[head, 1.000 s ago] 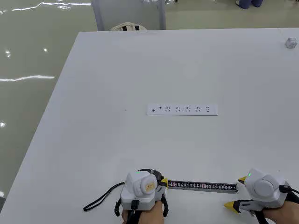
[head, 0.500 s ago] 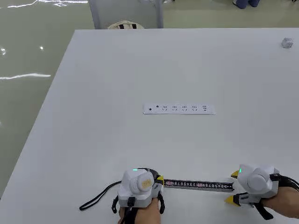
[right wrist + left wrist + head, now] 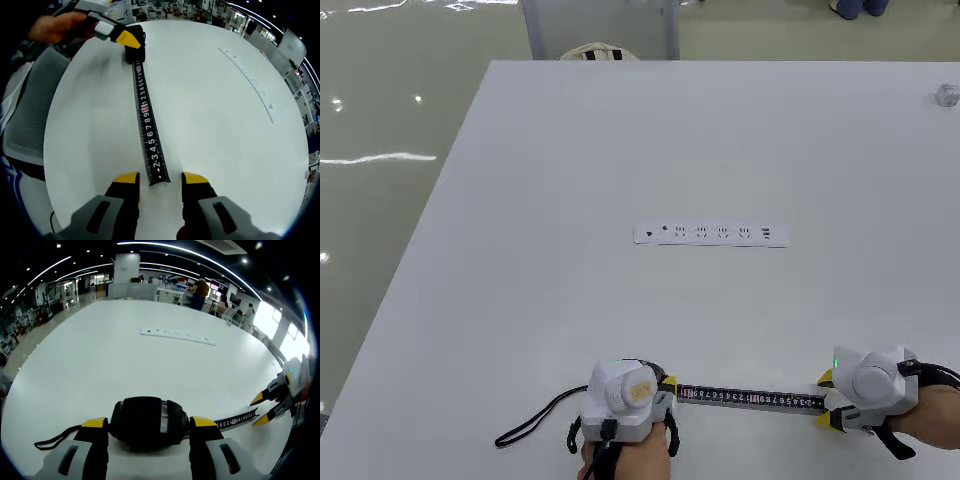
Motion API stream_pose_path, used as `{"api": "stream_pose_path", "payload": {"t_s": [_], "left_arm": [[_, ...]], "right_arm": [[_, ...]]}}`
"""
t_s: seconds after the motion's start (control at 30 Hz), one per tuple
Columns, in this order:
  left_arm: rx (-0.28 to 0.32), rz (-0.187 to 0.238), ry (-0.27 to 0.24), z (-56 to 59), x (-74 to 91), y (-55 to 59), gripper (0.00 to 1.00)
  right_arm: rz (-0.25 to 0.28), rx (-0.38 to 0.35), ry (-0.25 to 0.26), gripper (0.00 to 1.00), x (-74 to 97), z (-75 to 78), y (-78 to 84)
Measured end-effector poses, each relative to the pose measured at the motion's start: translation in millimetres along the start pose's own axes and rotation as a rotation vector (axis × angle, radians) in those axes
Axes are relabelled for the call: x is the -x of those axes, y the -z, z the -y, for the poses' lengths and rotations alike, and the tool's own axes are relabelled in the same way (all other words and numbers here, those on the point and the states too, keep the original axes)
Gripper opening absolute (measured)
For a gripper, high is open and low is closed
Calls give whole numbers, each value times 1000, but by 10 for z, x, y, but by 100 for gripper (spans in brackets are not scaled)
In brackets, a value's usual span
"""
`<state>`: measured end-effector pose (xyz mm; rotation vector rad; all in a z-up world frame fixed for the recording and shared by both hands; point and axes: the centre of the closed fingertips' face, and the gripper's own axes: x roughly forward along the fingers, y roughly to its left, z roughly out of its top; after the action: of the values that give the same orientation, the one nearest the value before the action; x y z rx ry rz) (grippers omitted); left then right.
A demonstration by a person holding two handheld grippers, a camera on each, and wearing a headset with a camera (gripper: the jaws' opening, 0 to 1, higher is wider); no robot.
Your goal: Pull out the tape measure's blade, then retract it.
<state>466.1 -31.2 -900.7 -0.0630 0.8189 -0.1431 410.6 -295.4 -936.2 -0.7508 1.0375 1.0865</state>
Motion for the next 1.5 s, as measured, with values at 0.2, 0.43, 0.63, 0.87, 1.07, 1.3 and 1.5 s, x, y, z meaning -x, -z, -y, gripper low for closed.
{"api": "stream_pose_path", "payload": {"t_s": [0.2,0.43,0.63,0.87,1.07,1.3,1.5], "left_arm": [[3,-1,0,6,1,-3,62],[6,1,0,4,1,-4,61],[8,1,0,4,3,-6,61],[-1,5,-7,7,0,-4,61],[-18,3,-10,12,-5,5,61],[-26,4,-9,12,-5,6,59],[-45,19,-15,7,5,8,58]], "right_arm": [[-13,39,-15,29,-30,19,-6],[-24,46,-22,23,-8,26,-3],[-33,80,-37,20,-12,8,9],[-29,79,-44,17,-3,4,0],[-21,87,-44,15,-8,4,7],[-17,93,-45,15,-16,5,14],[-17,124,-42,14,-18,-14,-14]]}}
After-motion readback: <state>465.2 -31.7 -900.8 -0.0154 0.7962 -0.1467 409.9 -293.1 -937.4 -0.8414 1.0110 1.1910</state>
